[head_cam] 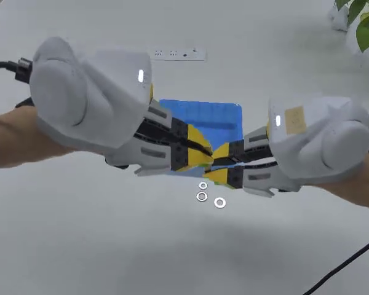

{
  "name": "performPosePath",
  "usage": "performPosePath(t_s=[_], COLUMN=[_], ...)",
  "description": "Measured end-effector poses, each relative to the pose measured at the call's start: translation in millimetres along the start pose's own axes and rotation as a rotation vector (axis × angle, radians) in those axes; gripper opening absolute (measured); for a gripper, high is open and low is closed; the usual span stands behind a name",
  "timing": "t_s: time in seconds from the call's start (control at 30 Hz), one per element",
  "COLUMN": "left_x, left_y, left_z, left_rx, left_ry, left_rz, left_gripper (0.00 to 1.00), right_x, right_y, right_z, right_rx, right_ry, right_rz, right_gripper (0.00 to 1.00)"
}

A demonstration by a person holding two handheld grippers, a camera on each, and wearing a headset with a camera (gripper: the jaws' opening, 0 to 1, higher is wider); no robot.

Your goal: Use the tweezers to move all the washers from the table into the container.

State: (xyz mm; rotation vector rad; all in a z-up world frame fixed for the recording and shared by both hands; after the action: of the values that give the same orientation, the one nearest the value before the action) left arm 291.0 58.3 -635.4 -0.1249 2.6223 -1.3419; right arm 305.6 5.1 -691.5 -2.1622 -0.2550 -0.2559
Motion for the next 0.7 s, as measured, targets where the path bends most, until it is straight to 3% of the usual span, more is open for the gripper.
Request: performPosePath(t_s=[0.17, 0.37, 0.5, 0.7], left_x=[12.0, 16.8, 14.3, 6.8], left_y=[-0.1, 7.3, 11.1, 21.4], left_z=[0.1, -0.4, 1.1, 8.5], left_rx=[0.024, 0.030, 0.040, 0.030], left_ry=[-0.022, -0.040, -0.051, -0.051], left_rz=[-0.020, -0.052, -0.091, -0.091], left_gripper=[0.06, 0.06, 0.06, 0.06], right_x=[-10.4, -16.6, -16.1, -11.3], right_y=[0.1, 2.2, 4.4, 14.7], right_z=[0.8, 5.8, 9.6, 19.1], right_rx=[0.024, 0.023, 0.023, 0.008], right_ry=[-0.013, -0.022, -0.024, -0.015], right_rz=[0.032, 0.032, 0.037, 0.062], right_gripper=[0.10, 0.10, 0.10, 0.10])
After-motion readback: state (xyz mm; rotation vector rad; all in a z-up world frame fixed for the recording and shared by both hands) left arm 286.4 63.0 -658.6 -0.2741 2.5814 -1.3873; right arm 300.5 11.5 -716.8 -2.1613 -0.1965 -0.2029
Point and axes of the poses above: the centre of the closed fingertips' face, and the gripper's own axes: z roughly forward along the fingers, x roughly to its right, y roughly out of its underside, the point moved 5 cm from there along -z, roughly backward along the fingers, and after that the axes turned 5 degrees about -z, right-handed, at the moved point
